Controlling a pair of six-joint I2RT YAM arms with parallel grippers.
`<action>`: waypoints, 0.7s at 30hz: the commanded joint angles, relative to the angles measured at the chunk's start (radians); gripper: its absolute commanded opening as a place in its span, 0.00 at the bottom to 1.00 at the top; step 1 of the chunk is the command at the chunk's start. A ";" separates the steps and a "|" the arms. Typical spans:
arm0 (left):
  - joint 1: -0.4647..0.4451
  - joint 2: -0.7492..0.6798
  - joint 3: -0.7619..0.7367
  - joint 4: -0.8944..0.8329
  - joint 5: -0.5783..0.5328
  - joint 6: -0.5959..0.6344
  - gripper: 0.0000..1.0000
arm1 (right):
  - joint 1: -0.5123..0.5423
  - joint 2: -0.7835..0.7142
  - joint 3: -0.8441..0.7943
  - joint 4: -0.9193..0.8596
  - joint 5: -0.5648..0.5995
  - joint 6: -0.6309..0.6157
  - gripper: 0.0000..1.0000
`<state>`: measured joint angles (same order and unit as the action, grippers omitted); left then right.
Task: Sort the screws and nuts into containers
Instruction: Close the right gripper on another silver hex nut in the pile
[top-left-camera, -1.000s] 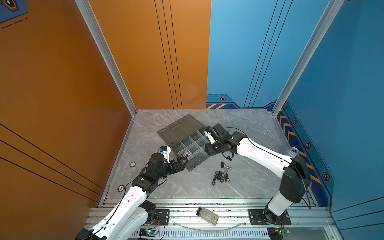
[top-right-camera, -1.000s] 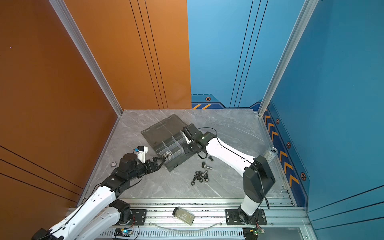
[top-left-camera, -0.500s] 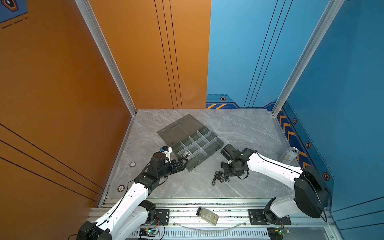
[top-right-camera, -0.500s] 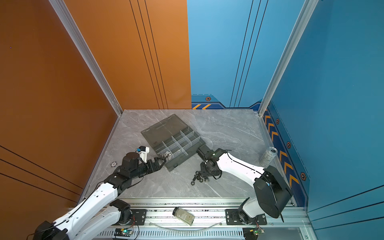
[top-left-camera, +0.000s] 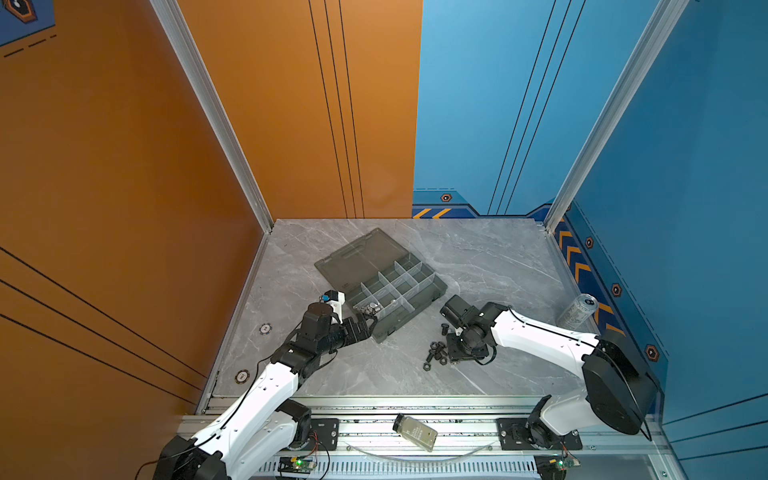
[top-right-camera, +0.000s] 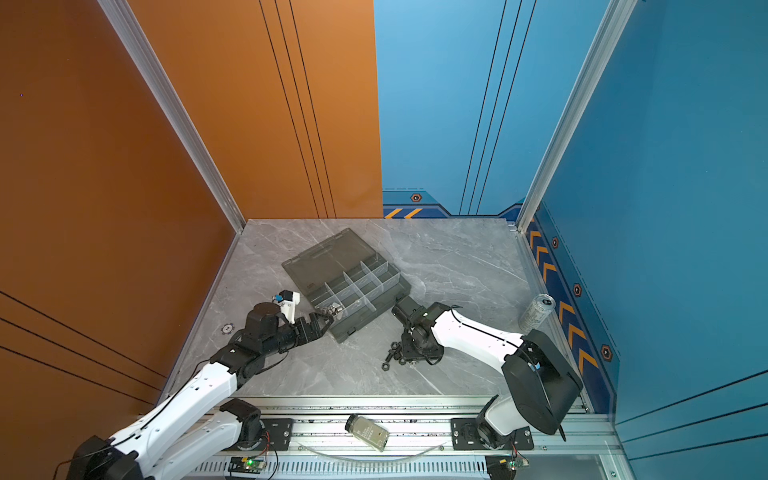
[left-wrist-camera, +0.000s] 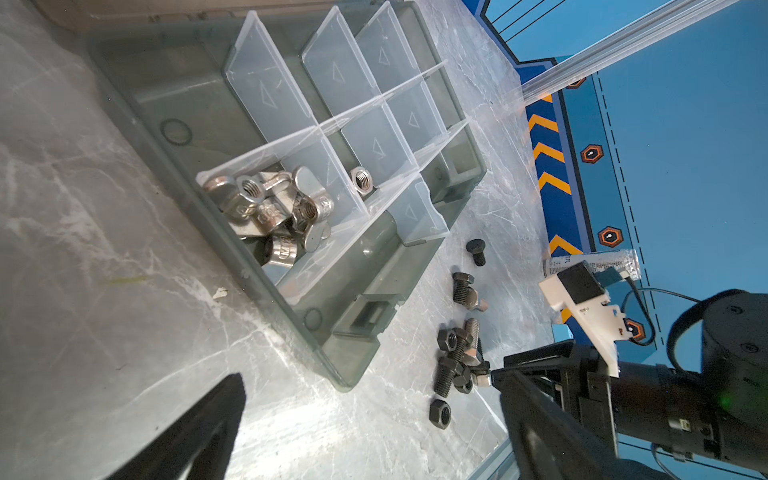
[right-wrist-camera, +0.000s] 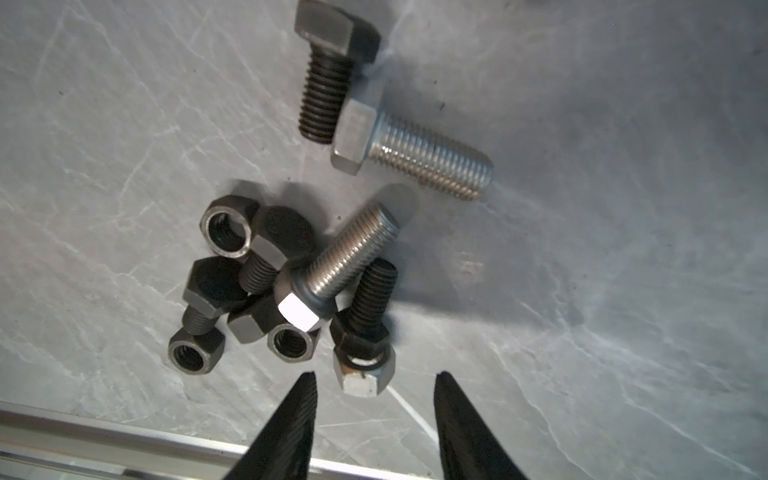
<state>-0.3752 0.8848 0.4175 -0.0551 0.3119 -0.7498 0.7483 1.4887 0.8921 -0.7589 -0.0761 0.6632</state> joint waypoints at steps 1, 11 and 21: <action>-0.010 0.007 0.024 0.013 0.021 0.012 0.98 | 0.008 0.026 -0.015 0.023 -0.012 0.018 0.48; -0.009 -0.008 0.030 -0.006 0.019 0.017 0.98 | 0.010 0.068 -0.024 0.045 -0.020 0.008 0.45; -0.010 -0.018 0.024 -0.012 0.018 0.015 0.98 | 0.019 0.097 -0.034 0.064 -0.024 0.012 0.42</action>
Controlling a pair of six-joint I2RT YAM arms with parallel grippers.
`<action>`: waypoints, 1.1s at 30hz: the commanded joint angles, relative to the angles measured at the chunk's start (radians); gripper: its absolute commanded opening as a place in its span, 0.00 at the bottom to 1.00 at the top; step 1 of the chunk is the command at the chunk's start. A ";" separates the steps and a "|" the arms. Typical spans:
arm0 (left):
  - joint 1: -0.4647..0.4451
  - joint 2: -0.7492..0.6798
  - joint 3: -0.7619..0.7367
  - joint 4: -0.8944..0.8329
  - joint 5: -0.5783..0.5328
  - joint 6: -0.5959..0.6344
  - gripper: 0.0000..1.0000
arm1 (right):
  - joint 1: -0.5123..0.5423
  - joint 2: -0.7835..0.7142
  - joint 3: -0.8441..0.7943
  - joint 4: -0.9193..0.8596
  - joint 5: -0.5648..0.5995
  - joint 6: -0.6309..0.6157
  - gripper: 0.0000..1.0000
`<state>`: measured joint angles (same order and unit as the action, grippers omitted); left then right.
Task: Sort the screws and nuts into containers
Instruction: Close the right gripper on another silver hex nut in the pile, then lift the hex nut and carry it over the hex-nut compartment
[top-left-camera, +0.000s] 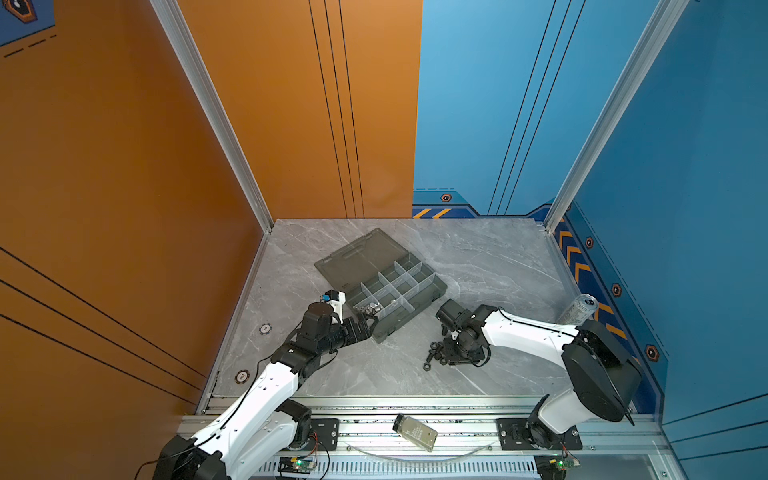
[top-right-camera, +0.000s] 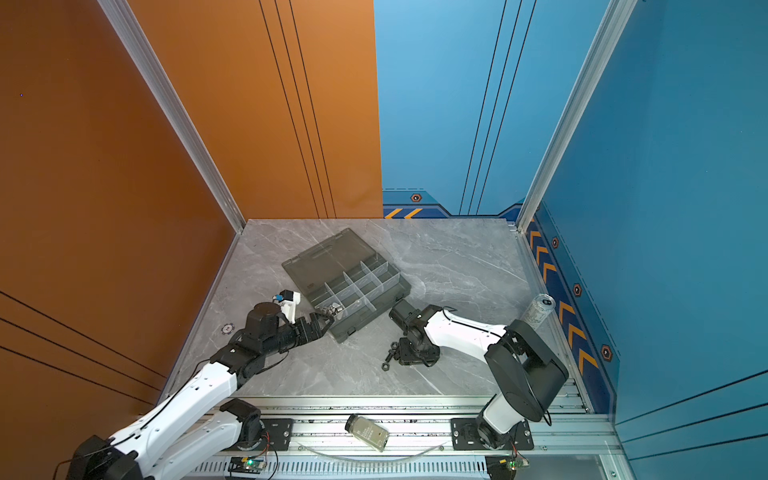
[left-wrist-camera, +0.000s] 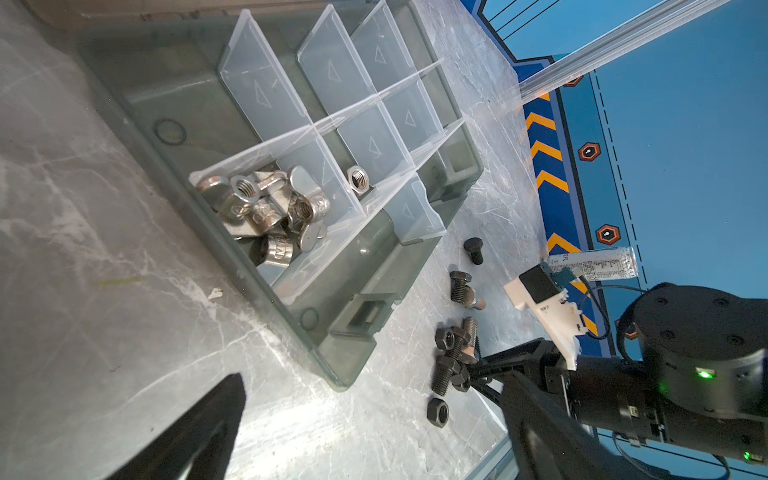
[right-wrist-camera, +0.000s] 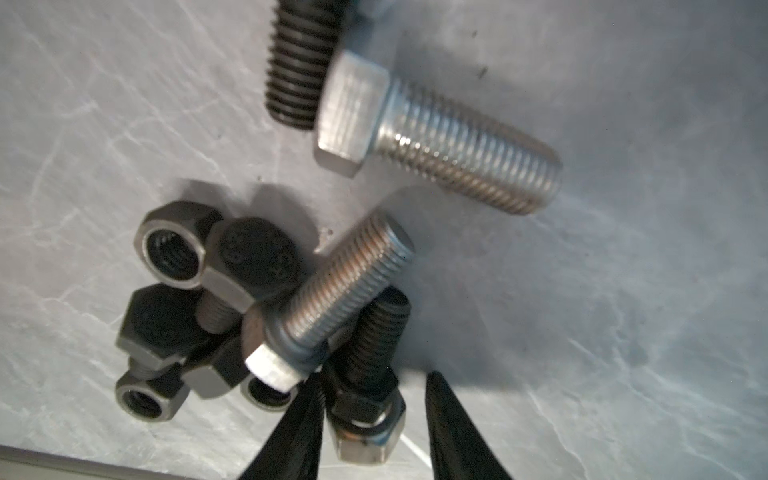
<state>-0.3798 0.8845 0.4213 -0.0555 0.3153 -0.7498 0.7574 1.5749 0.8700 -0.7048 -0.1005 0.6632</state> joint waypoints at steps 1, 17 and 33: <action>-0.005 -0.018 0.021 -0.013 0.012 0.017 0.98 | 0.010 0.012 -0.012 0.011 0.000 0.012 0.42; -0.005 -0.029 0.015 -0.017 0.011 0.017 0.98 | -0.006 -0.047 0.009 -0.010 -0.012 -0.011 0.11; -0.006 -0.035 0.011 -0.016 0.010 0.011 0.98 | -0.050 0.036 0.417 -0.035 -0.100 -0.243 0.07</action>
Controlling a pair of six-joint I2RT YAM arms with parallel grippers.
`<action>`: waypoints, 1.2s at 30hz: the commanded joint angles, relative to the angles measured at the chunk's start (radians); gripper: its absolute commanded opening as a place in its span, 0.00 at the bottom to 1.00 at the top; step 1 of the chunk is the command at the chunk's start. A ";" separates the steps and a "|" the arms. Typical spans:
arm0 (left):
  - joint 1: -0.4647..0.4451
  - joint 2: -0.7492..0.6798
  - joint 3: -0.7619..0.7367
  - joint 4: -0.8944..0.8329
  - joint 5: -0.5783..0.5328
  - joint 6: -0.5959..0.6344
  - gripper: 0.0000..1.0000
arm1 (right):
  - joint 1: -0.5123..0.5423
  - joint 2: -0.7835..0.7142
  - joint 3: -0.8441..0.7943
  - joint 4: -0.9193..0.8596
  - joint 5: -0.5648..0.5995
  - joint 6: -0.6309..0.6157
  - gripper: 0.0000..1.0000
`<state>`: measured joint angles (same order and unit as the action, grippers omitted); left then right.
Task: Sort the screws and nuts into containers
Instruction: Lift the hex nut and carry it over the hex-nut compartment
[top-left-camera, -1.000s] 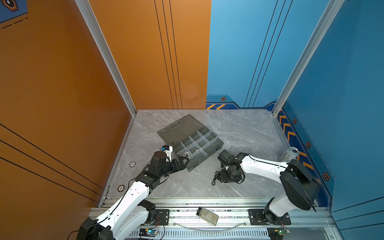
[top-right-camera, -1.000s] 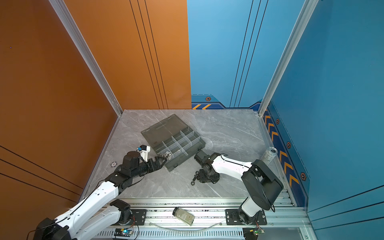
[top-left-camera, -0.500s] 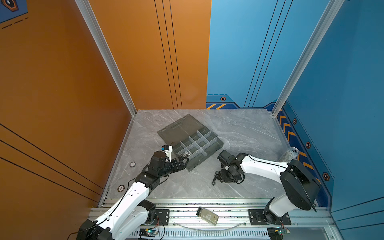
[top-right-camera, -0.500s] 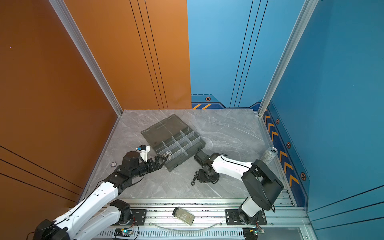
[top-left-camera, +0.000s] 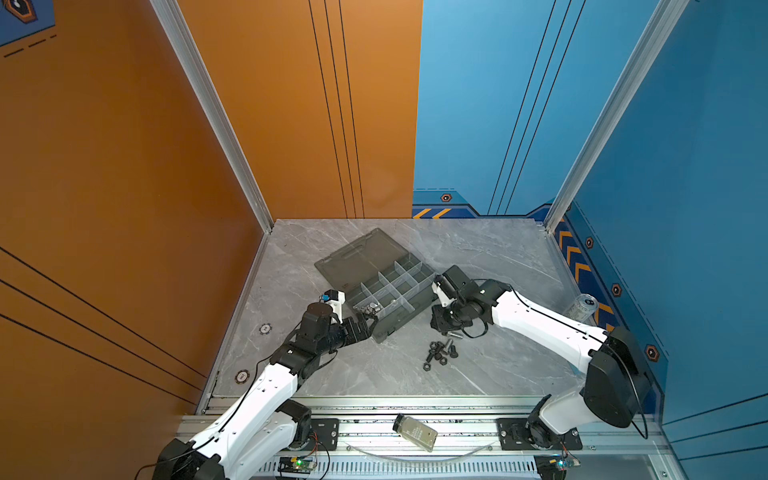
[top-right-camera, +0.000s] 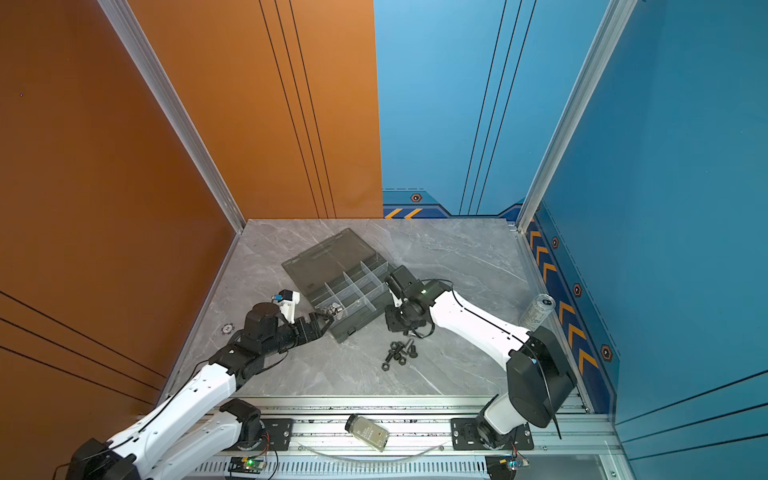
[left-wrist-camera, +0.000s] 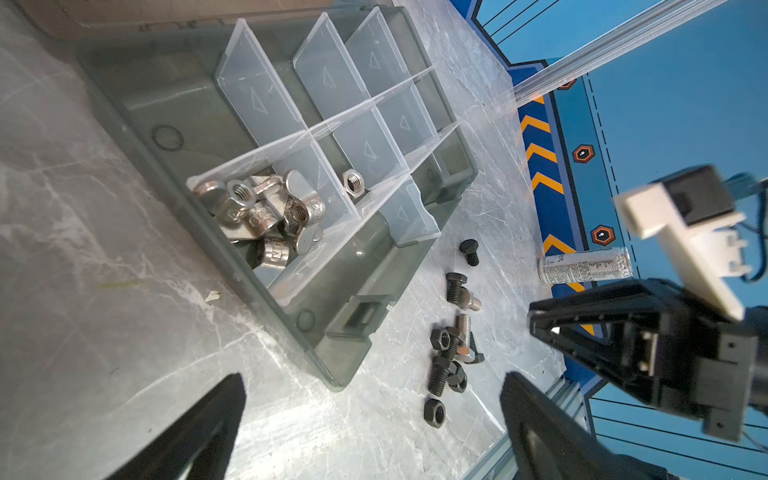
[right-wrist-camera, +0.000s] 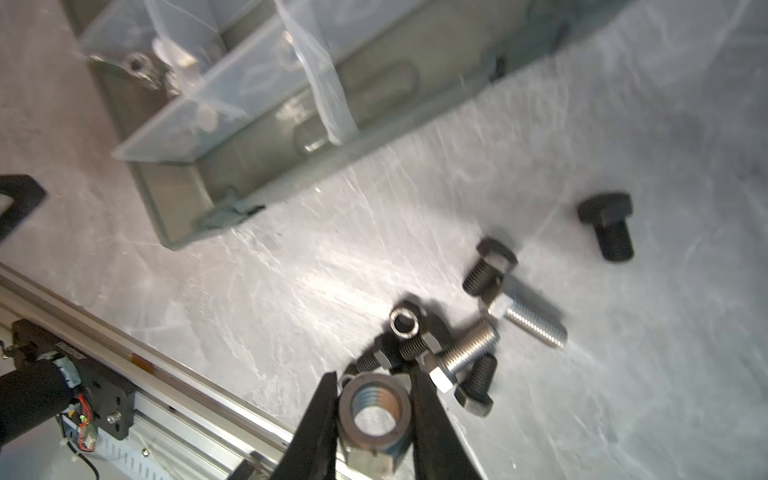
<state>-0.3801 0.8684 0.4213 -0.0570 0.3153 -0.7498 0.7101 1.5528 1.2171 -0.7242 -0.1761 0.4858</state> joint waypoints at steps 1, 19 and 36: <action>-0.006 -0.021 0.008 -0.014 0.008 0.010 0.98 | -0.003 0.085 0.101 -0.009 -0.026 -0.072 0.08; -0.003 -0.032 0.011 -0.024 -0.001 0.011 0.98 | -0.031 0.514 0.551 0.012 -0.071 -0.072 0.09; -0.003 -0.060 -0.001 -0.040 -0.008 0.006 0.98 | 0.026 0.636 0.669 0.042 -0.133 -0.076 0.13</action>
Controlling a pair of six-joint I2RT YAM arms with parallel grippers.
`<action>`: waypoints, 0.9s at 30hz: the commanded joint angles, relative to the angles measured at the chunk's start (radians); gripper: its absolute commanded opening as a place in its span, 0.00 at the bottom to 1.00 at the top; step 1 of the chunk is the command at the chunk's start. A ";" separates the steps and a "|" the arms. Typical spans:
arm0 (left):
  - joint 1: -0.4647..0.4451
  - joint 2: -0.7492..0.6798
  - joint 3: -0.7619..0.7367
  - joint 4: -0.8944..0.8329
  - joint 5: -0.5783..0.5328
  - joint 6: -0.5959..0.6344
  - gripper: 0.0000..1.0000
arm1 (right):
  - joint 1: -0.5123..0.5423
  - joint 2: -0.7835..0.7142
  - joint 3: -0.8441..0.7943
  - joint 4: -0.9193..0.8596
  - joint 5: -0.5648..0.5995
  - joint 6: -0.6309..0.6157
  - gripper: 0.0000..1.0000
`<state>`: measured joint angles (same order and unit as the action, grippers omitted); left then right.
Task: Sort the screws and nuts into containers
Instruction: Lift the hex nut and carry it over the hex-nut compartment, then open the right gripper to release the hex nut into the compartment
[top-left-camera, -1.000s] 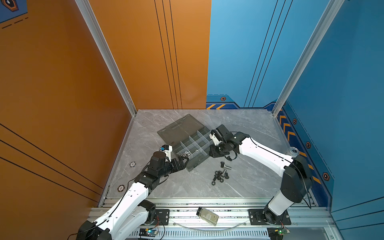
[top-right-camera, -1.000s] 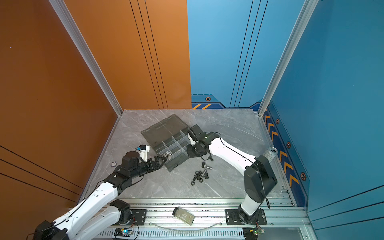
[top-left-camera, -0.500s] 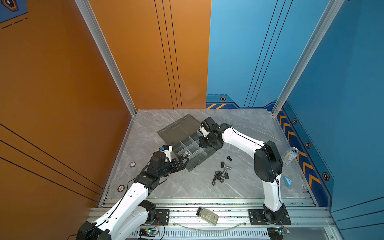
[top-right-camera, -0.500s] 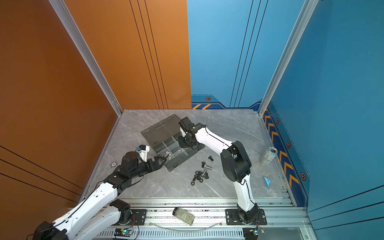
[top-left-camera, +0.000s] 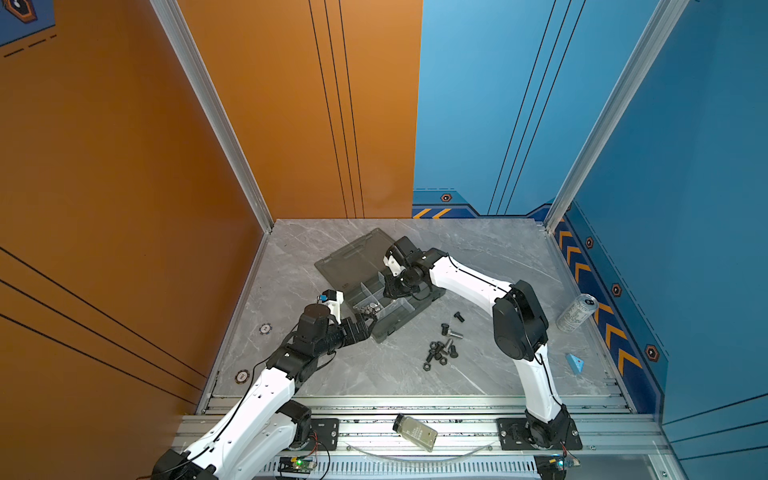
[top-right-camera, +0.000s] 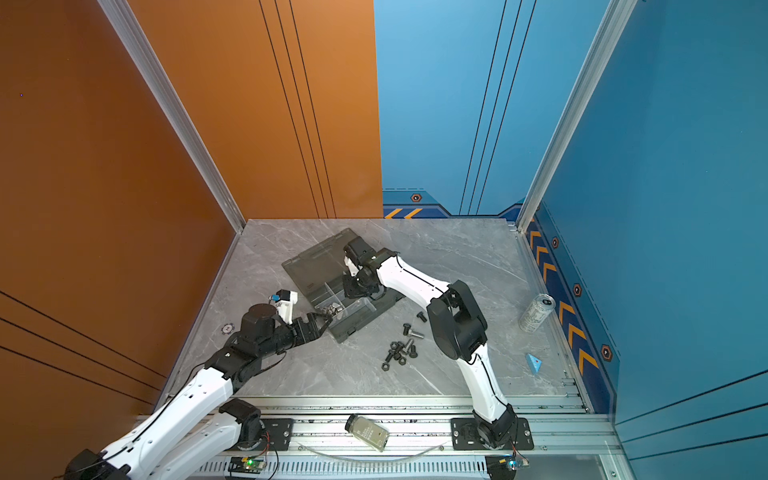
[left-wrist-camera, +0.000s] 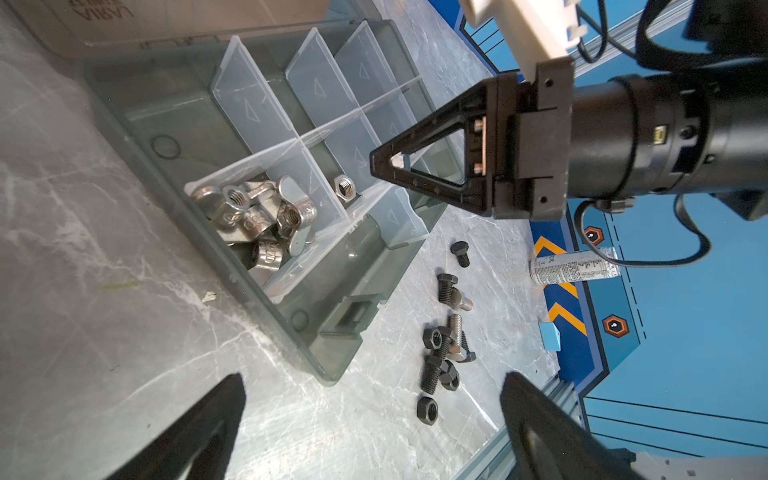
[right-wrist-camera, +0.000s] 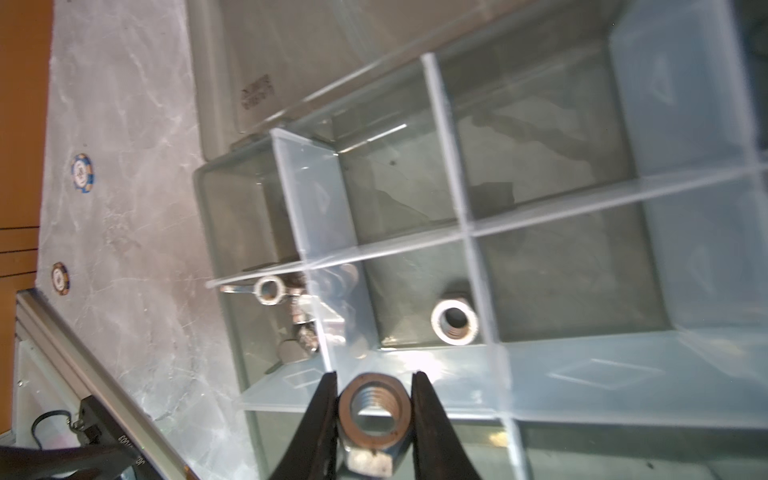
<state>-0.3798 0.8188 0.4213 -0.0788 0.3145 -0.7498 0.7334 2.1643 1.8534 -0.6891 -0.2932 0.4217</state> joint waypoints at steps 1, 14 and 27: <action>-0.004 -0.011 -0.002 -0.016 -0.008 0.006 0.98 | 0.004 0.029 0.039 0.006 -0.014 -0.012 0.13; -0.004 -0.017 -0.001 -0.016 -0.009 0.004 0.98 | 0.005 0.072 0.056 -0.024 0.014 -0.029 0.27; -0.004 -0.018 -0.004 -0.023 -0.013 0.004 0.98 | 0.006 0.047 0.053 -0.049 0.056 -0.056 0.43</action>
<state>-0.3798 0.8104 0.4210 -0.0792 0.3145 -0.7502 0.7395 2.2238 1.8786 -0.6983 -0.2768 0.3920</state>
